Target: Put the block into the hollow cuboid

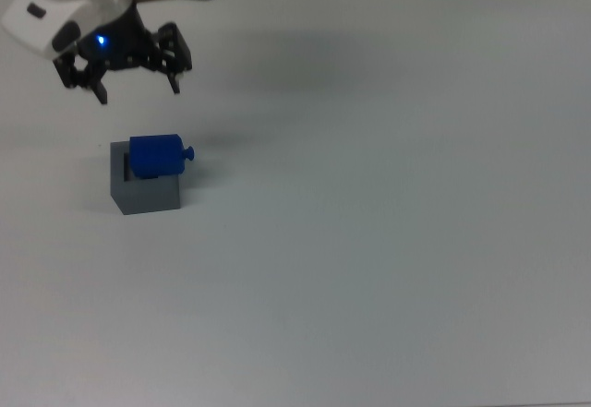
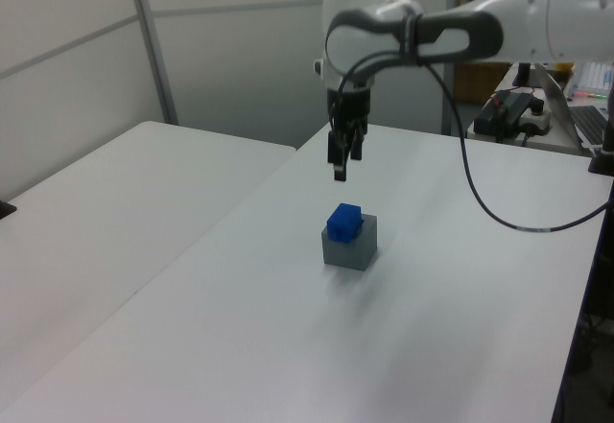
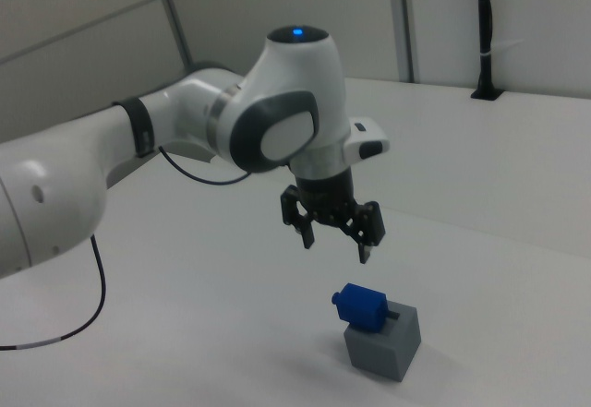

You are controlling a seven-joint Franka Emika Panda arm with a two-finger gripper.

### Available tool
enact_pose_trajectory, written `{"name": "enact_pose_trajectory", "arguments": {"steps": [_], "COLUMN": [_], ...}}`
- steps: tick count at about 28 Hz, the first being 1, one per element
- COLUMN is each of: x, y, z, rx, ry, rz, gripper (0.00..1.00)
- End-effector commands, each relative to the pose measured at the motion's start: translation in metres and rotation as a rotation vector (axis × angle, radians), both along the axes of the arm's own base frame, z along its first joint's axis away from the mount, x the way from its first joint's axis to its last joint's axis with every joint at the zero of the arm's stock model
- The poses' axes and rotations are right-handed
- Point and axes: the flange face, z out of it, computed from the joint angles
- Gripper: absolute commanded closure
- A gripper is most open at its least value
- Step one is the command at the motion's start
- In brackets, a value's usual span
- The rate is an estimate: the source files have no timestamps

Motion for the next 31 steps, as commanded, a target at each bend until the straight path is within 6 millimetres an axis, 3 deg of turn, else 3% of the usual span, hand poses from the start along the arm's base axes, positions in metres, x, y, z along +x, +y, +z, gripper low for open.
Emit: {"name": "enact_pose_trajectory", "arguments": {"steps": [1, 13, 15, 31], "x": [-0.012, -0.02, -0.024, -0.031], "y": [0.001, -0.014, -0.024, -0.031], "z": [0.019, 0.019, 0.025, 0.037], "rx": [0.027, 0.015, 0.01, -0.004], "ry": [0.029, 0.061, 0.053, 0.037], "rz": [0.009, -0.011, -0.028, -0.045], "gripper": [0.0, 0.0, 0.0, 0.0]}}
